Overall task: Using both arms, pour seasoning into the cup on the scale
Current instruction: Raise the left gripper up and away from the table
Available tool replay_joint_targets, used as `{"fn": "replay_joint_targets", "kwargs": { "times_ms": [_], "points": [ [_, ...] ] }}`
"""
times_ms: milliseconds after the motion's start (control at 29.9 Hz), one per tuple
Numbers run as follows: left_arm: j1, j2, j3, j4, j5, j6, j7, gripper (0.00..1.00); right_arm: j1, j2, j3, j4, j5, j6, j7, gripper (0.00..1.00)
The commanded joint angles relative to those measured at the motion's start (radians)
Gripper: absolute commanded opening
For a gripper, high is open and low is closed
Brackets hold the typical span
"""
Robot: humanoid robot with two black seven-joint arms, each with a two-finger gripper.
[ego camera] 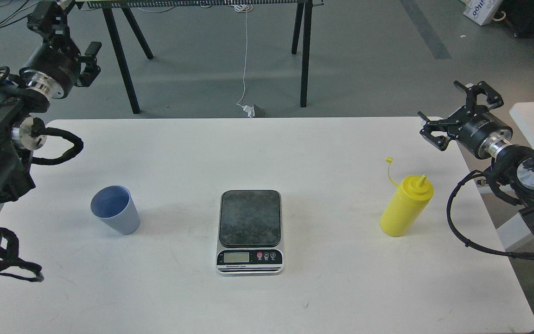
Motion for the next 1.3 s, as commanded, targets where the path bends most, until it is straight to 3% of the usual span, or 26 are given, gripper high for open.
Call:
{"fn": "replay_joint_targets", "kwargs": {
  "times_ms": [0, 167, 334, 1070, 1137, 1271],
  "points": [
    [-0.009, -0.025, -0.002, 0.0, -0.004, 0.0, 0.0, 1.0, 0.0, 0.001, 0.0, 0.0, 0.0, 0.0, 0.0, 0.98],
    [-0.01, -0.025, 0.002, 0.0, -0.018, 0.0, 0.0, 1.0, 0.0, 0.001, 0.0, -0.001, 0.0, 0.0, 0.0, 0.98],
    [-0.01, 0.06, -0.021, 0.0, -0.081, 0.0, 0.0, 1.0, -0.003, 0.003, 0.0, -0.003, 0.0, 0.0, -0.002, 0.98],
    [0.001, 0.044, -0.013, 0.0, -0.129, 0.0, 0.0, 1.0, -0.003, 0.066, 0.013, -0.006, 0.0, 0.0, 0.001, 0.98],
    [-0.002, 0.057, 0.02, -0.003, -0.086, 0.0, 0.0, 1.0, -0.001, 0.063, 0.013, -0.006, 0.0, 0.0, 0.001, 0.98],
    [-0.077, 0.133, 0.229, -0.005, 0.119, 0.0, 0.0, 1.0, -0.003, 0.057, 0.016, -0.001, 0.0, 0.0, 0.001, 0.98]
  ]
}}
